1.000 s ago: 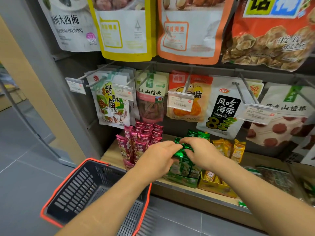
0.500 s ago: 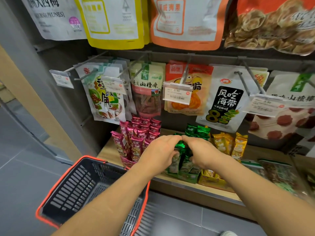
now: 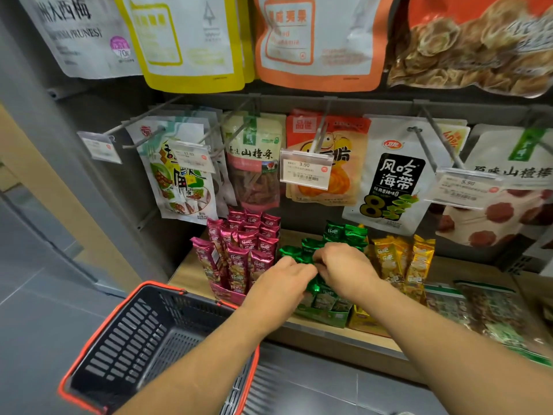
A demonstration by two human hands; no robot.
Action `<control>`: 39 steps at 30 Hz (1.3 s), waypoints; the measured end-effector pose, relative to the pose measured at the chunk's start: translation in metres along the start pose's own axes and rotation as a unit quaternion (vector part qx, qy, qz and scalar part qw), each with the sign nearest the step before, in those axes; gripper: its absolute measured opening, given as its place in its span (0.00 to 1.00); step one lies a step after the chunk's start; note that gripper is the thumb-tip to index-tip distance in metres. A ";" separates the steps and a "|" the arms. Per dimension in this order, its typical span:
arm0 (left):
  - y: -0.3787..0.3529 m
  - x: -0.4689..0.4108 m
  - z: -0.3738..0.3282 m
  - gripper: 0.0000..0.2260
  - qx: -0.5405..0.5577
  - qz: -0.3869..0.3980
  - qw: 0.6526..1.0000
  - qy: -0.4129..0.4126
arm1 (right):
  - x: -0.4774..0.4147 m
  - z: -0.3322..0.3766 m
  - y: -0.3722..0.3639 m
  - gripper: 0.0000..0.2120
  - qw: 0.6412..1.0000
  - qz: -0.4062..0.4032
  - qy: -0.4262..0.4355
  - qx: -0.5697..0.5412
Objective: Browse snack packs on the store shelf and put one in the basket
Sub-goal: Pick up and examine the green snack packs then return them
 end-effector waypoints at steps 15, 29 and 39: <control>-0.016 0.006 0.011 0.19 -0.065 0.052 0.996 0.025 | 0.069 0.032 0.115 0.09 0.915 -0.336 0.068 -0.211; 0.050 0.042 0.010 0.28 0.254 0.084 0.958 0.104 | 0.163 0.004 0.168 0.07 0.772 -0.439 0.040 -0.458; 0.044 0.057 0.013 0.28 0.057 0.160 0.983 0.072 | 0.129 0.004 0.119 0.14 0.784 -0.241 -0.005 -0.573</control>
Point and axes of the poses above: each hand's wrist, its own x-axis away from the middle knuckle, its own y-axis out of the back of the hand, z = x × y, the point moved 10 cm from there along -x, towards the middle knuckle, and after that the axes turned 15 degrees about -x, right-handed, at the moved point
